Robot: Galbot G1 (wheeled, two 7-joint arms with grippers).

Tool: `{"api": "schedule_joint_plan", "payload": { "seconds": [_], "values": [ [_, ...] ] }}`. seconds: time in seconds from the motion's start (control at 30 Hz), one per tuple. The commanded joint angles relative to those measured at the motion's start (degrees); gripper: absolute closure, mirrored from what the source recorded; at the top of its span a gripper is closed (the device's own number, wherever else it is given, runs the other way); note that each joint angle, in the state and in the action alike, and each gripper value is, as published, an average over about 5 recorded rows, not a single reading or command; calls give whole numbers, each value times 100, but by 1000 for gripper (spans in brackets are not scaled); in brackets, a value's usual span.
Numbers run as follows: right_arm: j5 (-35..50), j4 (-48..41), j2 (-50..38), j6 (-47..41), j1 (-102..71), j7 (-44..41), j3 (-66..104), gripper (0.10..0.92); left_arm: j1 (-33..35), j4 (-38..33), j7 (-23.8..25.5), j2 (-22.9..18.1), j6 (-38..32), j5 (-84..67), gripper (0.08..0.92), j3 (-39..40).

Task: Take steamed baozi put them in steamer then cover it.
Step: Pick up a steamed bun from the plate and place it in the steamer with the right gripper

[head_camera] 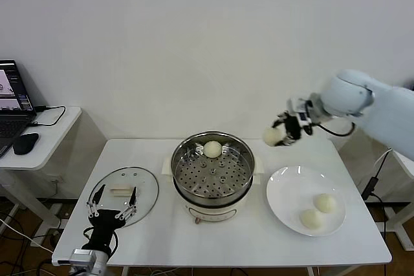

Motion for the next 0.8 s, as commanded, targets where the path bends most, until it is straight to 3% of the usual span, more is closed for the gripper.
{"api": "schedule_joint_plan", "payload": {
  "seconds": [0.03,0.5,0.8],
  "values": [
    [1166,-194,1667,-1050,-66,867,-317,457,20,-30,-1,-32,-4,8,177,-34],
    [703,-1291,2808,-1301,-1422,1220,-94,448,91,-19,-1,-78,-50,16,177,-132],
    [573,-1694,3073,-1287,-1726,1299,60,448,110,-42,1,-69,-65,10,177,-161]
  ]
}}
